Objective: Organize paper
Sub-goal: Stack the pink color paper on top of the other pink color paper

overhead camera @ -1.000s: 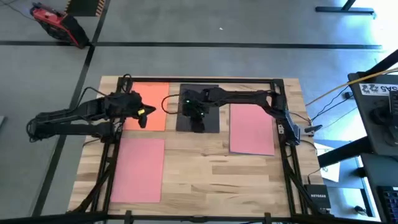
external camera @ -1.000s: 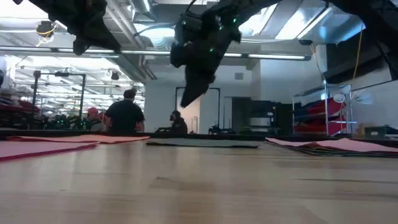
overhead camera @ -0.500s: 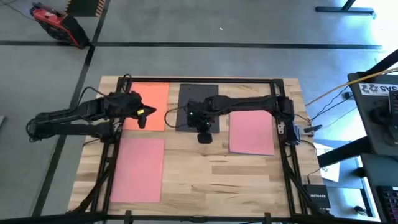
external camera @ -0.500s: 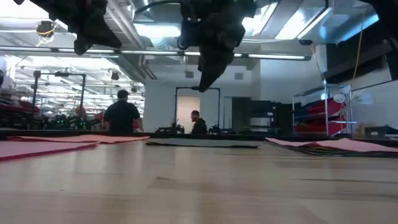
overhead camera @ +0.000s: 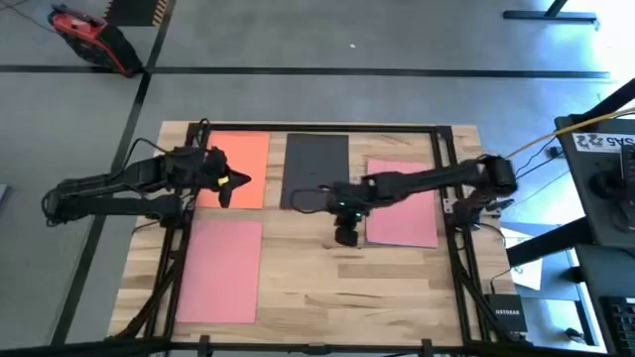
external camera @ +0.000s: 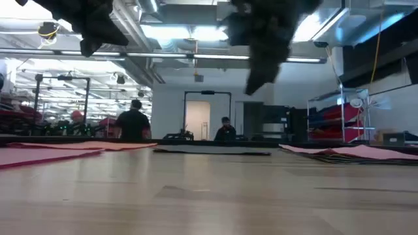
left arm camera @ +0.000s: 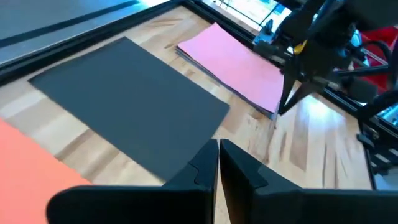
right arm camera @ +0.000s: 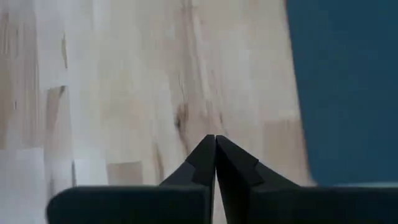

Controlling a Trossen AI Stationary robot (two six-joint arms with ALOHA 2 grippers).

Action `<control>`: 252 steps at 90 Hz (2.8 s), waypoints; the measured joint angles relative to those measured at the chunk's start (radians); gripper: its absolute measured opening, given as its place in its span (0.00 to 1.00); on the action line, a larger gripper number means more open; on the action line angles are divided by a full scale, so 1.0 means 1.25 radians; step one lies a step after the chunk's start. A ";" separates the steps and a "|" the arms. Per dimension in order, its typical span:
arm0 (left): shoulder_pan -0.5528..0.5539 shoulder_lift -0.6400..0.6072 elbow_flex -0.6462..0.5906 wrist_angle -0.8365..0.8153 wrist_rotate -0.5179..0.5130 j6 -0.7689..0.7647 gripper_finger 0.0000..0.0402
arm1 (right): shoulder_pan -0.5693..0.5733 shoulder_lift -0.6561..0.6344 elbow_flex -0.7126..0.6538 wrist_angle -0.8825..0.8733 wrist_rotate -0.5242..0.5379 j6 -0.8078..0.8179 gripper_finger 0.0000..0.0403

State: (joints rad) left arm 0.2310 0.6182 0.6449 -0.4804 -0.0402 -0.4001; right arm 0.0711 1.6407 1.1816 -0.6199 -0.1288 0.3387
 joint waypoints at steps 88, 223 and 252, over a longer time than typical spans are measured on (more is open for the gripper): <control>-0.003 0.070 0.000 -0.009 0.060 -0.029 0.00 | 0.315 0.014 -0.186 -0.011 0.359 0.623 0.36; -0.003 0.073 0.000 -0.018 0.059 0.009 0.00 | 0.256 0.036 -0.018 -0.162 0.279 0.626 0.04; -0.002 0.073 0.000 -0.072 0.080 0.003 0.00 | 0.170 0.036 -0.014 -0.176 0.176 0.584 0.34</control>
State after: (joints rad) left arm 0.2283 0.7097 0.6453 -0.5698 0.0598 -0.3965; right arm 0.2842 1.6859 1.1645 -0.8397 0.0911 1.0691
